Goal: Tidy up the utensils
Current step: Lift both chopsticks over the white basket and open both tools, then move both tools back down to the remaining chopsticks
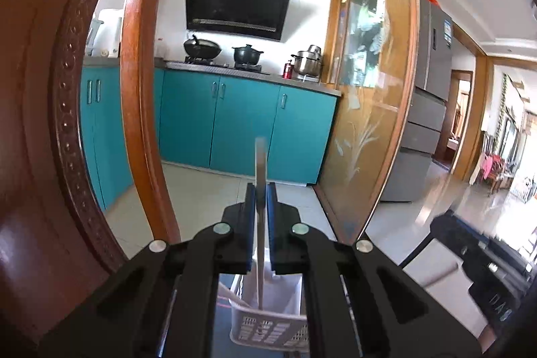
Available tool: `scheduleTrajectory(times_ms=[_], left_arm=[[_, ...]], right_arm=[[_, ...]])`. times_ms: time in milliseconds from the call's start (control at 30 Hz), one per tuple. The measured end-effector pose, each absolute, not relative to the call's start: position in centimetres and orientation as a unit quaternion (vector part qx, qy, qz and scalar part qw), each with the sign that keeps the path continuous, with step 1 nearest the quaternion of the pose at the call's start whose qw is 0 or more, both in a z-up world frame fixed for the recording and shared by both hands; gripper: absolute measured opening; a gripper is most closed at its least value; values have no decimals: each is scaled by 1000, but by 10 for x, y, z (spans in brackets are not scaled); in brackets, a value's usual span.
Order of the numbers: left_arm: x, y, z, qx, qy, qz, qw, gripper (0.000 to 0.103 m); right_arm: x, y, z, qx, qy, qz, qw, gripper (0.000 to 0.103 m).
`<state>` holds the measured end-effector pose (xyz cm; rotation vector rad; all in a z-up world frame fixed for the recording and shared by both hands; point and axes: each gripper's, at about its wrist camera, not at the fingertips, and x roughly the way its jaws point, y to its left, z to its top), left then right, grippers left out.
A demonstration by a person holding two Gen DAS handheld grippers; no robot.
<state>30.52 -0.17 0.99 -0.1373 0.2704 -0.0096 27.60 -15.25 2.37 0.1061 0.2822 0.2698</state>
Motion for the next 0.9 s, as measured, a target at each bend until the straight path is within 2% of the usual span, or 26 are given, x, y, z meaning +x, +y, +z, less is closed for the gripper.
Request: scheduleTrajectory(times_ms=[67, 133, 200, 233, 300, 333, 433, 533, 667, 767, 900], left_arm=[[296, -5, 12, -60, 129, -11, 990, 15], [282, -7, 9, -59, 120, -22, 991, 16], [258, -6, 4, -49, 101, -22, 993, 18], [248, -4, -2, -44, 95, -17, 994, 24], [228, 0, -20, -29, 93, -13, 995, 28], [224, 1, -29, -24, 99, -12, 995, 31], [225, 3, -59, -8, 155, -10, 988, 34], [225, 12, -90, -12, 210, 0, 978, 44], [233, 25, -120, -40, 286, 7, 958, 44], [235, 30, -130, -54, 311, -2, 949, 50], [240, 24, -140, -44, 332, -4, 942, 51]], right_arm=[[251, -156, 32, 51, 111, 138, 983, 27], [222, -158, 31, 43, 88, 154, 983, 28], [198, -157, 18, 31, 85, 177, 980, 28], [193, -157, 8, 28, 97, 190, 977, 28], [195, -151, -19, 14, 145, 212, 966, 28], [204, -143, -42, -7, 194, 208, 959, 28], [236, -130, -102, -34, 321, 186, 928, 28], [262, -130, -151, -18, 418, 179, 890, 28], [278, -129, -176, -4, 467, 174, 867, 30], [285, -127, -185, 11, 483, 173, 858, 32], [287, -129, -190, 29, 485, 171, 857, 32]])
